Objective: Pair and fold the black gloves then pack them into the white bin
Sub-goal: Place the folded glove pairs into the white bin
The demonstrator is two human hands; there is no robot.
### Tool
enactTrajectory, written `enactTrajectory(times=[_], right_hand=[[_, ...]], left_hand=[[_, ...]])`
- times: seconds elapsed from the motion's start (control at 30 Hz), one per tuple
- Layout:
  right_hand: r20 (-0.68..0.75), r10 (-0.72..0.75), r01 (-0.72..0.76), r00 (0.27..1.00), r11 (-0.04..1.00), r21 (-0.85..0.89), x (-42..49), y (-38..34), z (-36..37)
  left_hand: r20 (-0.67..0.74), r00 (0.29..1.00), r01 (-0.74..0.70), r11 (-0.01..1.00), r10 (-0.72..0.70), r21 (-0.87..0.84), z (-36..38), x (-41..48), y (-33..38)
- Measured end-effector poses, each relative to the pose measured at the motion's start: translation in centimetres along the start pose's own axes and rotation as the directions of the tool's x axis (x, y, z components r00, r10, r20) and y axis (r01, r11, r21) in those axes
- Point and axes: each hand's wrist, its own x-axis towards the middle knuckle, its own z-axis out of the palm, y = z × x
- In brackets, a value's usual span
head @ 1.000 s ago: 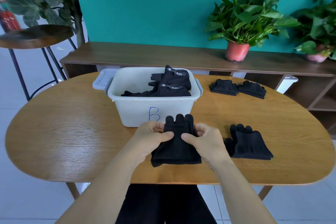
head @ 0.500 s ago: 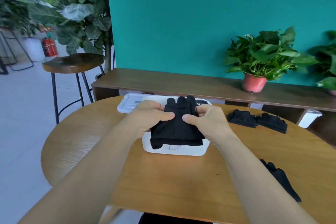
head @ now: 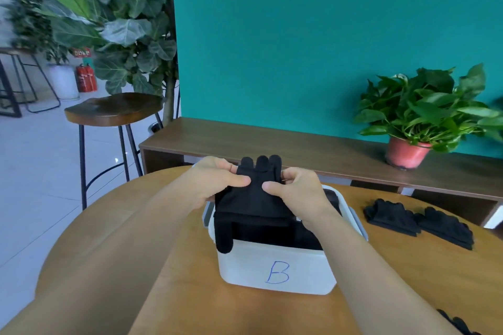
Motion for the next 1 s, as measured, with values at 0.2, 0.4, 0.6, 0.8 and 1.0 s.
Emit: enactTrajectory(times=[0.2, 0.4, 0.6, 0.8, 1.0], right_hand=[[0.025, 0.017, -0.016, 1.0, 0.999, -0.037, 2.2, 0.3, 1.0], [-0.032, -0.008, 0.007, 0.999, 1.0, -0.026, 4.2, -0.6, 0.8], [0.066, 0.116, -0.11, 0.991, 0.989, -0.096, 2.6, 4.2, 2.3], [0.132, 0.105, -0.083, 0.986, 0.983, -0.163, 1.8, 5.1, 2.0], [0.248, 0.084, -0.008, 0.965, 0.956, -0.293, 0.9, 5.5, 1.6]], left_hand=[[0.0, 0.999, 0.037, 0.999, -0.037, 0.031, -0.7, 3.0, -1.1], [-0.026, 0.999, -0.017, 0.999, 0.018, 0.028, -1.0, 5.0, 0.0], [0.0, 1.0, 0.008, 0.979, -0.008, 0.206, -0.2, 4.1, -3.5], [-0.028, 0.994, -0.077, 0.875, 0.103, 0.477, -0.2, 3.7, -5.5], [-0.052, 0.967, -0.134, 0.674, 0.249, 0.726, -0.2, 3.2, -6.3]])
